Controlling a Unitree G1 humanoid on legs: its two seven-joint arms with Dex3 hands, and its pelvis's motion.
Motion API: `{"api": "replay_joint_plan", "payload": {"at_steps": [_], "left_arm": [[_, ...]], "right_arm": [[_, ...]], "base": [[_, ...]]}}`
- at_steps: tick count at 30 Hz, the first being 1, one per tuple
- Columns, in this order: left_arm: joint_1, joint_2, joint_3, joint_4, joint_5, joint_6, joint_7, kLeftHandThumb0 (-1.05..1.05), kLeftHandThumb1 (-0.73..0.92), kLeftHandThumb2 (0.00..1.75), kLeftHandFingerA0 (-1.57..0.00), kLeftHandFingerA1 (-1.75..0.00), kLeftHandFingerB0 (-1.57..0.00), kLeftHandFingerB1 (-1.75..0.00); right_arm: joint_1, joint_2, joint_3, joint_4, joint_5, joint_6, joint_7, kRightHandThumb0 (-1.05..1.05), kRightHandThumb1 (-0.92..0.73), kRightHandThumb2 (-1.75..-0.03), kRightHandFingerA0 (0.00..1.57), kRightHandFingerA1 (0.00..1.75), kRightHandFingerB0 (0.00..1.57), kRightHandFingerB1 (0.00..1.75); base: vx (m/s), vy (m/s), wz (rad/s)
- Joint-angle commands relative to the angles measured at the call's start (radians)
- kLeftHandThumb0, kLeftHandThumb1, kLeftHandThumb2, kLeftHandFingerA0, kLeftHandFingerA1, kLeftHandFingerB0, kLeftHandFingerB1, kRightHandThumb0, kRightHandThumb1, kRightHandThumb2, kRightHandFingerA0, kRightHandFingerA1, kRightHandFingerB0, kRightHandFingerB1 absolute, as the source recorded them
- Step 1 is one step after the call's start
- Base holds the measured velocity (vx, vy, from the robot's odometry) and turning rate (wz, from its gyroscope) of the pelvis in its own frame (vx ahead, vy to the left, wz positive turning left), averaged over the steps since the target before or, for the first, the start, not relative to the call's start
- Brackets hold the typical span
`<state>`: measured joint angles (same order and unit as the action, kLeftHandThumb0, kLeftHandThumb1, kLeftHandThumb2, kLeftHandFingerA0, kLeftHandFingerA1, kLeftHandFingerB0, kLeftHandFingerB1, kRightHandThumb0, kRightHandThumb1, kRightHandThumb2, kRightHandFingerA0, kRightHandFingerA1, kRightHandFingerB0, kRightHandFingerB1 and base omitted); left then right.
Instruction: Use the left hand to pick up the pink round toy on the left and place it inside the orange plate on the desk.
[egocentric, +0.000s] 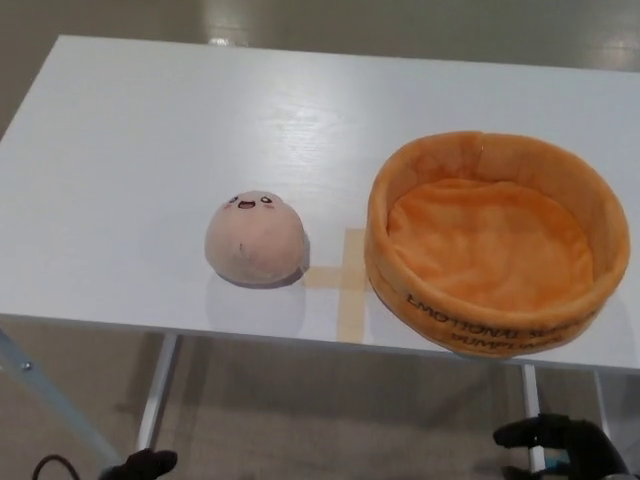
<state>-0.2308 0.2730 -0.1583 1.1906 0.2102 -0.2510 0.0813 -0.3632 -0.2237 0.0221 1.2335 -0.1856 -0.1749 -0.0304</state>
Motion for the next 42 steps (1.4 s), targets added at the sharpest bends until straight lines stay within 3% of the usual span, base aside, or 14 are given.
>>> {"api": "replay_joint_plan", "payload": {"at_steps": [1,7,22,24,25,26,28,33,34,36,37,39,40,42], "left_arm": [[0.023,0.003,-0.01,0.03,0.034,-0.066,0.037,-0.43,0.57,0.59,-0.23,-0.35,-0.29,-0.31],[0.045,0.005,-0.016,0.041,0.043,-0.089,0.047,-0.43,0.58,0.58,-0.23,-0.34,-0.28,-0.3],[0.095,0.025,-0.009,0.014,0.034,-0.131,-0.004,-0.46,0.56,0.57,-0.19,-0.34,-0.25,-0.29],[0.115,0.046,-0.01,-0.013,0.028,-0.183,-0.061,-0.53,0.51,0.71,-0.18,-0.43,-0.2,-0.37],[0.126,0.057,-0.011,-0.031,0.023,-0.207,-0.097,-0.46,0.56,0.58,-0.23,-0.36,-0.2,-0.29],[0.148,0.083,-0.011,-0.076,0.001,-0.249,-0.182,-0.54,0.44,0.7,-0.17,-0.4,-0.13,-0.37],[0.187,0.127,-0.014,-0.167,-0.036,-0.304,-0.312,-0.56,0.44,0.71,-0.19,-0.4,-0.14,-0.37],[0.259,0.176,-0.027,-0.329,-0.087,-0.357,-0.415,-0.55,0.43,0.69,-0.23,-0.4,-0.18,-0.38],[0.3,0.214,-0.042,-0.427,-0.122,-0.391,-0.484,-0.53,0.51,0.56,-0.31,-0.31,-0.26,-0.3],[0.347,0.249,-0.052,-0.547,-0.159,-0.384,-0.534,-0.55,0.48,0.55,-0.34,-0.31,-0.31,-0.32],[0.387,0.287,-0.067,-0.66,-0.176,-0.386,-0.556,-0.61,0.41,0.75,-0.31,-0.43,-0.29,-0.43],[0.412,0.313,-0.074,-0.739,-0.188,-0.392,-0.567,-0.61,0.41,0.75,-0.31,-0.43,-0.32,-0.44],[0.433,0.339,-0.083,-0.823,-0.208,-0.401,-0.579,-0.56,0.49,0.56,-0.34,-0.32,-0.38,-0.34],[0.467,0.383,-0.096,-0.973,-0.256,-0.397,-0.608,-0.56,0.47,0.55,-0.31,-0.31,-0.35,-0.33]], "right_arm": [[0.028,-0.005,-0.005,0.027,0.003,-0.066,-0.013,-0.15,-0.55,-0.61,0.69,0.92,0.67,0.8],[0.049,-0.001,-0.008,0.027,0.008,-0.066,-0.013,-0.13,-0.59,-0.59,0.6,0.85,0.61,0.76],[0.073,0.003,-0.014,0.034,0.01,-0.081,-0.029,-0.13,-0.57,-0.6,0.64,0.9,0.61,0.79],[0.071,0.0,-0.012,0.033,0.007,-0.086,-0.028,-0.13,-0.56,-0.61,0.64,0.9,0.62,0.79],[0.069,-0.002,-0.013,0.033,0.007,-0.083,-0.027,-0.13,-0.57,-0.6,0.62,0.89,0.62,0.78],[0.065,-0.004,-0.012,0.032,0.006,-0.08,-0.026,-0.13,-0.55,-0.6,0.65,0.89,0.62,0.78],[0.056,-0.009,-0.01,0.033,0.002,-0.073,-0.025,-0.13,-0.55,-0.6,0.64,0.88,0.62,0.77],[0.05,-0.012,-0.009,0.032,0.001,-0.073,-0.025,-0.14,-0.56,-0.6,0.67,0.9,0.63,0.78],[0.05,-0.013,-0.009,0.032,0.001,-0.077,-0.026,-0.12,-0.56,-0.6,0.69,0.92,0.63,0.78],[0.051,-0.013,-0.008,0.033,0.0,-0.082,-0.025,-0.12,-0.57,-0.6,0.7,0.92,0.63,0.78],[0.051,-0.013,-0.008,0.033,-0.001,-0.081,-0.025,-0.12,-0.56,-0.6,0.69,0.92,0.62,0.78],[0.048,-0.013,-0.007,0.034,-0.001,-0.078,-0.026,-0.12,-0.56,-0.6,0.7,0.93,0.62,0.78],[0.045,-0.014,-0.006,0.035,-0.003,-0.076,-0.026,-0.14,-0.57,-0.6,0.64,0.87,0.63,0.77],[0.041,-0.014,-0.004,0.035,-0.005,-0.073,-0.029,-0.13,-0.56,-0.6,0.66,0.9,0.63,0.79]], "base": [[0.0,0.0,0.0],[0.0,0.0,0.0],[0.0,0.0,0.0],[0.0,0.0,0.0],[0.0,0.0,0.0],[0.0,0.0,0.0],[0.0,0.0,0.0],[0.0,0.0,0.0],[0.0,0.0,0.0],[0.0,0.0,0.0],[0.0,0.0,0.0],[0.0,0.0,0.0],[0.0,0.0,0.0],[0.0,0.0,0.0]]}}
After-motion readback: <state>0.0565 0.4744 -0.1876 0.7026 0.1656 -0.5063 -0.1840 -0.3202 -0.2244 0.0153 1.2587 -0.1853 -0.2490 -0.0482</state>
